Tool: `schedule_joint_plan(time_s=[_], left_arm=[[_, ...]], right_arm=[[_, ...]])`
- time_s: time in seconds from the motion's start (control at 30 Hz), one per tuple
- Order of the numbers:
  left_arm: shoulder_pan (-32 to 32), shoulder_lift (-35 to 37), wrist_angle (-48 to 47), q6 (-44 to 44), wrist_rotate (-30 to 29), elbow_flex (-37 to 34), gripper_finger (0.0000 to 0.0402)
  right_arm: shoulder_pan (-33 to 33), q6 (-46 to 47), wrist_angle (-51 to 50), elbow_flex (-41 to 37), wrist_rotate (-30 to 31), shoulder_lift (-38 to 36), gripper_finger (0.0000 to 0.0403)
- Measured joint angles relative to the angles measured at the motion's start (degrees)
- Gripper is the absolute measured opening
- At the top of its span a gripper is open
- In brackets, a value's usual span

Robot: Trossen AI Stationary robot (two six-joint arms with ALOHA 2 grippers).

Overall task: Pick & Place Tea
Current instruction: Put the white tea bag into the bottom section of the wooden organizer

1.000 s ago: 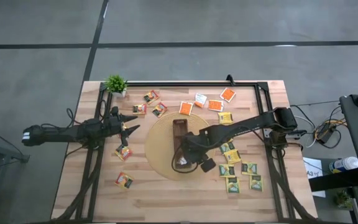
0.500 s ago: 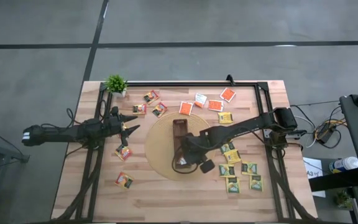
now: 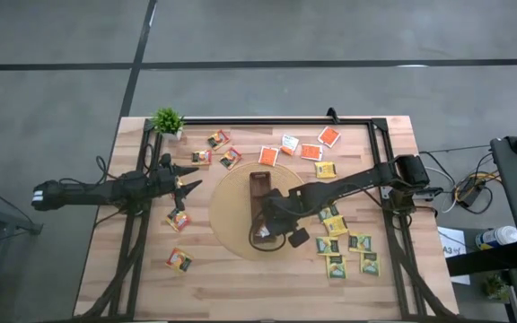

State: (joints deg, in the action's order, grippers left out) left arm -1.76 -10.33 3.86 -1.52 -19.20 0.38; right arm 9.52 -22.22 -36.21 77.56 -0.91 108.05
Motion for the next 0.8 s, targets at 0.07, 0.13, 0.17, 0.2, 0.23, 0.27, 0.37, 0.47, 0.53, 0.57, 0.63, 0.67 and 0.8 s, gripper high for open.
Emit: schedule_joint_plan(time_s=[0.07, 0.13, 0.17, 0.2, 0.23, 0.27, 0.37, 0.47, 0.53, 0.57, 0.63, 0.67, 0.8], left_arm=[[0.0, 0.0, 0.0, 0.0, 0.0, 0.0, 0.0202], [0.0, 0.0, 0.0, 0.0, 0.0, 0.0, 0.0202], [0.0, 0.0, 0.0, 0.0, 0.0, 0.0, 0.0202], [0.0, 0.0, 0.0, 0.0, 0.0, 0.0, 0.0202], [0.0, 0.0, 0.0, 0.0, 0.0, 0.0, 0.0202], [0.0, 0.0, 0.0, 0.0, 0.0, 0.0, 0.0202], [0.0, 0.0, 0.0, 0.0, 0.0, 0.0, 0.0202], [0.0, 0.0, 0.0, 0.0, 0.0, 0.0, 0.0202], [0.0, 0.0, 0.0, 0.0, 0.0, 0.0, 0.0202], [0.0, 0.0, 0.0, 0.0, 0.0, 0.0, 0.0202], [0.0, 0.0, 0.0, 0.0, 0.0, 0.0, 0.0202], [0.0, 0.0, 0.0, 0.0, 0.0, 0.0, 0.0202], [0.1, 0.0, 0.0, 0.0, 0.0, 0.0, 0.0202]], right_arm=[[0.0, 2.0, 0.0, 0.0, 0.0, 0.0, 0.0063], [0.0, 4.2, 0.0, 0.3, 0.0, 0.0, 0.0044], [0.0, 5.3, 0.1, 0.6, -0.2, 0.0, 0.0034], [0.0, 6.3, 0.1, 0.8, -0.3, 0.0, 0.0022], [0.0, 7.3, 0.0, 1.2, -0.3, 0.0, 0.0015], [0.0, 8.5, 0.0, 1.6, -0.3, 0.0, 0.0012], [0.0, 14.2, -0.3, 3.0, -0.4, 0.0, 0.0009], [0.0, 19.4, -3.0, 5.1, -0.4, 0.0, 0.0008], [-0.1, 22.9, -4.9, 6.5, -0.4, 0.0, 0.0008], [-0.1, 24.4, -5.6, 7.0, -0.5, 0.0, 0.0008], [-0.2, 27.0, -6.8, 8.1, -0.6, 0.0, 0.0008], [-0.2, 27.8, -7.1, 8.4, -0.8, 0.0, 0.0008], [-0.2, 30.2, -7.3, 8.4, -3.5, -0.1, 0.0008]])
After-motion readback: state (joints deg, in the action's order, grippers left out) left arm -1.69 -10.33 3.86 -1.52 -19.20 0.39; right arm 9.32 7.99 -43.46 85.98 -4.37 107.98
